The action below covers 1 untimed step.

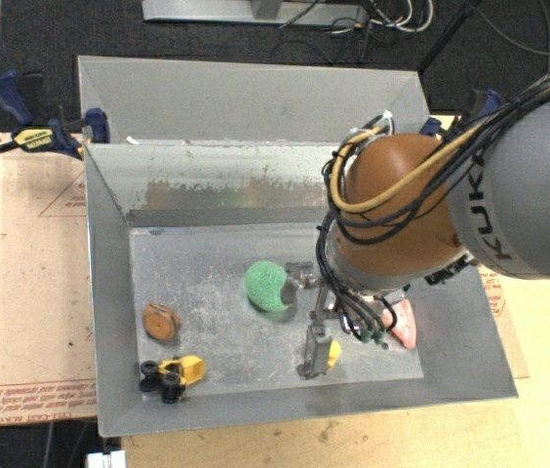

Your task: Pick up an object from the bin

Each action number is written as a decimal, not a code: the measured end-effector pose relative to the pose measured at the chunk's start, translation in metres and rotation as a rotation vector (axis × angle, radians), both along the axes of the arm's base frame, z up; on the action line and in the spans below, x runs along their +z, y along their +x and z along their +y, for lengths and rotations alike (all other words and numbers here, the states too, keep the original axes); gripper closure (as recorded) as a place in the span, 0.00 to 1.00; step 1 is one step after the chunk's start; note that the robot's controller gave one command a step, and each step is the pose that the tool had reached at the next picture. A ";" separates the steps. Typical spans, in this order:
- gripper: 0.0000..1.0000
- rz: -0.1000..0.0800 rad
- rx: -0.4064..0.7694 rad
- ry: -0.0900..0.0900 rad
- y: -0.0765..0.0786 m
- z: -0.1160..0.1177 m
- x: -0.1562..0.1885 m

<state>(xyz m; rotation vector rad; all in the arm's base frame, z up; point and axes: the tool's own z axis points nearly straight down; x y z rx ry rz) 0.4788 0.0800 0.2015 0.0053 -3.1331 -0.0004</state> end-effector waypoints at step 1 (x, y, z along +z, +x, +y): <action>0.00 -0.008 -0.003 0.001 0.002 -0.001 0.004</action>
Offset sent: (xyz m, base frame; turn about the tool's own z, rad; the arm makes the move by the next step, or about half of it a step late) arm 0.0869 -0.0263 -0.1315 0.0182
